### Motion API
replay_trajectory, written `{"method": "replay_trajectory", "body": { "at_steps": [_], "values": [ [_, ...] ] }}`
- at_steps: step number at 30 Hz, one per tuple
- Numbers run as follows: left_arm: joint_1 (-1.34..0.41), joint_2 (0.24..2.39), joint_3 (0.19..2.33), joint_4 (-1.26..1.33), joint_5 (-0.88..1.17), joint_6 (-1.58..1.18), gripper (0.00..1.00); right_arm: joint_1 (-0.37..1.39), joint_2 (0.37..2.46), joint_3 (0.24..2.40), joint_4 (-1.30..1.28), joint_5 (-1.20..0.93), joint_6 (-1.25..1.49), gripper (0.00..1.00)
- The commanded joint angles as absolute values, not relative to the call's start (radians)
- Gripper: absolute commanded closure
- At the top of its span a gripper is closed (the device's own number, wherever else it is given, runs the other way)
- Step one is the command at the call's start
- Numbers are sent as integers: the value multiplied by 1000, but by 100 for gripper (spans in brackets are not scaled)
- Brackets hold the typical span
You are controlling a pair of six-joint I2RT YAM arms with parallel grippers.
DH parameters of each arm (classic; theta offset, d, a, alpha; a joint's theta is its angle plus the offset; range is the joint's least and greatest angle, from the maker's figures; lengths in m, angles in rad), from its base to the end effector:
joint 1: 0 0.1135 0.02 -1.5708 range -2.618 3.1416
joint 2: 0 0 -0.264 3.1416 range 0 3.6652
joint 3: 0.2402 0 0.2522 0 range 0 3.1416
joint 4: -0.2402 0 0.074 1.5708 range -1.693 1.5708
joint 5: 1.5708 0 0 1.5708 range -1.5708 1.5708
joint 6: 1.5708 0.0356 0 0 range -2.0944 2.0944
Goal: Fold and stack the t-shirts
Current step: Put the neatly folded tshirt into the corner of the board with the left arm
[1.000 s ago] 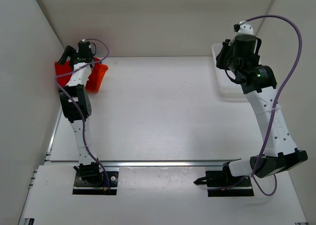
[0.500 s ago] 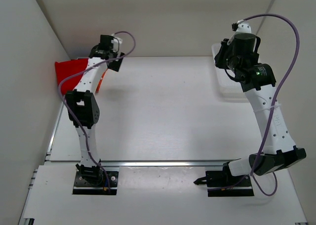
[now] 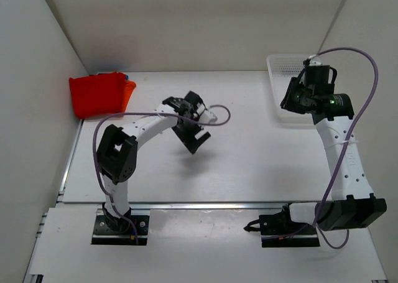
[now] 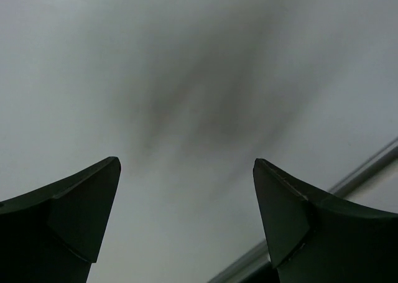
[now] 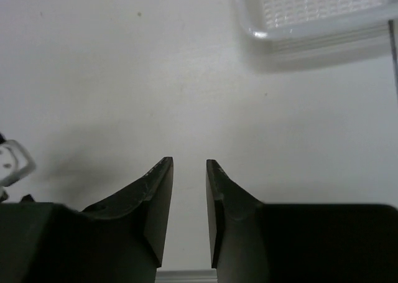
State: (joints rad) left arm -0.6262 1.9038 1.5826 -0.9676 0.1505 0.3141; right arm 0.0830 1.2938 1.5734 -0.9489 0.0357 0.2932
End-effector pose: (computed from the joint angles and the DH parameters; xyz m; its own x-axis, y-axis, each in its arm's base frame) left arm 0.3113 -0.2318 0.2377 -0.5507 0.7753 -0.3092 0.8237 0.5647 -0.0510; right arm 0.2519 0.0197 0.4247 -0.6078 0.2393 -0.7572 0.1261 0.9705 0.2055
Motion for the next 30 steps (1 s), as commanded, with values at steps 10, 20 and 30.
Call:
{"method": "replay_trajectory", "body": {
  "at_steps": [10, 20, 30],
  "values": [
    [-920, 1798, 1350, -1009, 251, 285, 1, 2, 1105, 1338, -1025, -103, 273, 66],
    [-948, 1756, 1292, -997, 302, 281, 2, 2, 1071, 1321, -1011, -123, 307, 66],
    [-942, 1749, 1281, -996, 324, 281, 1, 9, 1054, 1307, -1026, -114, 321, 65]
  ]
}}
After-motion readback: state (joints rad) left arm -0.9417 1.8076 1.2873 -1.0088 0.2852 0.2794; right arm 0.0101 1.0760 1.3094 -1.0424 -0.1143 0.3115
